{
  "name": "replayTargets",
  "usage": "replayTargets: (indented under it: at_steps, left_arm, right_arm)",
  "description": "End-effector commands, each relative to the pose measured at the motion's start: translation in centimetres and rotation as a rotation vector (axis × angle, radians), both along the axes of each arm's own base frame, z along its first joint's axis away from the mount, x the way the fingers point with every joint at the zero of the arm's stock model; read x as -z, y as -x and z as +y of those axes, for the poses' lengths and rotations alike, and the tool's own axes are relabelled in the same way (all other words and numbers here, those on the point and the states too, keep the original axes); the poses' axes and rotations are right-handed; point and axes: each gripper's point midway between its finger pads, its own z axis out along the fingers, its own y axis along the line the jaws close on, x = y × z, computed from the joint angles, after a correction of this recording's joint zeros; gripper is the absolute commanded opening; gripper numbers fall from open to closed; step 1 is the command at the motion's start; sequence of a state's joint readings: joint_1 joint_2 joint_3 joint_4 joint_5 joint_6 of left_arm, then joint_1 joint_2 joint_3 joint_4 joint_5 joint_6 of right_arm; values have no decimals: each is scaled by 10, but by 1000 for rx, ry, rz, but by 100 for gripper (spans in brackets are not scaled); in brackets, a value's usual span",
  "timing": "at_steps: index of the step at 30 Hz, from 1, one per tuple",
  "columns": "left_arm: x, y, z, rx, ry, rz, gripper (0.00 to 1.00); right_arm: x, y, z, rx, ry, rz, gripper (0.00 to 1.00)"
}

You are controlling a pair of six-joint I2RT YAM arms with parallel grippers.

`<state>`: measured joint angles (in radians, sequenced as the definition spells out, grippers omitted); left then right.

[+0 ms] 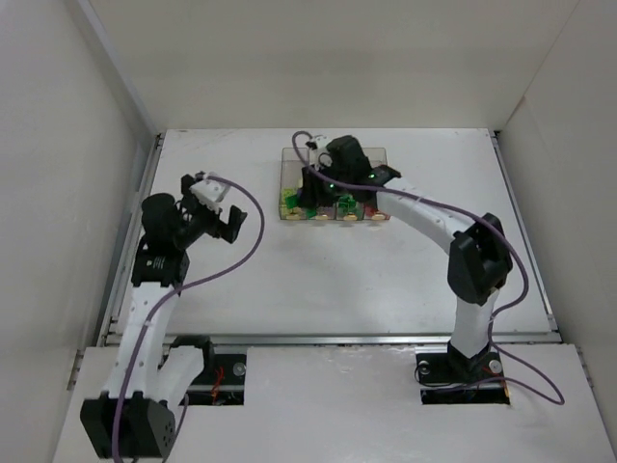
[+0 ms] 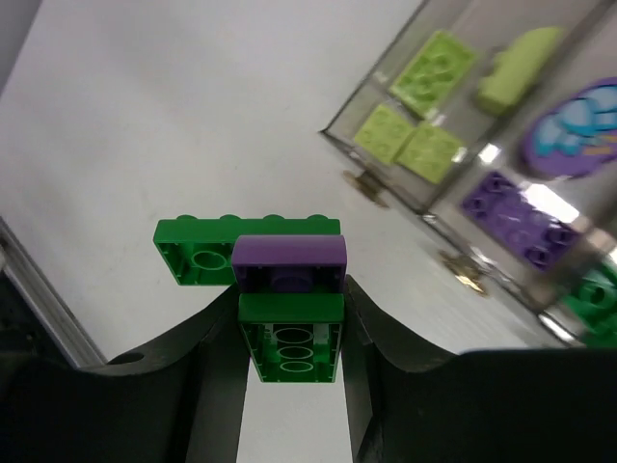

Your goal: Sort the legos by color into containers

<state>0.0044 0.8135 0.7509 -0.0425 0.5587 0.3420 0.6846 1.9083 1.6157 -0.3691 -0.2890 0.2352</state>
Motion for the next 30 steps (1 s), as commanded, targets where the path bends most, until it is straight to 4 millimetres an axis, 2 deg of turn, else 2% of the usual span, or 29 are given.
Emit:
replayTargets:
  at_steps: [1,2,4,6,8,10,13,16,21,22,24,28,29,30]
  left_arm:
    - [2,-1,-29,233,-195,-75,89]
    - [9,-5,-32,283,-322,-128,89]
    - [13,-5,-46,348,-467,-191,91]
    - [5,-7,-61,422,-609,-309,96]
    - [-8,-11,-69,441,-669,-409,98]
    - [-11,-11,-81,490,-702,-481,98]
    - [1,-15,-89,530,-702,-474,98]
    - [10,-15,-97,586,-702,-447,93]
    - [21,-18,-106,642,-704,-424,77]
    - [12,-17,-110,646,-702,-442,76]
    - [18,-19,-113,666,-696,-419,76]
    - [16,-21,-119,684,-688,-424,69]
    - [21,-20,-120,698,-683,-409,68]
    - [21,-20,-120,698,-683,-409,62]
  right_arm:
    - [-48,29,12,-64,-73,22,0]
    - [-47,28,13,-63,-67,29,0]
    - [-44,30,11,-54,-70,75,0]
    - [-51,27,11,-40,-103,93,0]
    - [-52,29,13,-38,-115,113,0]
    - [-63,29,13,-34,-134,103,0]
    - [-72,29,13,-36,-147,86,0]
    - [-77,29,12,-29,-149,75,0]
    - [-72,35,12,-51,-148,103,0]
    - [-72,35,12,-51,-148,103,0]
    - [-67,34,13,-50,-142,111,0]
    - [-65,31,17,-57,-145,116,0]
    - [-65,31,17,-57,-145,116,0]
    - [-69,30,18,-58,-151,108,0]
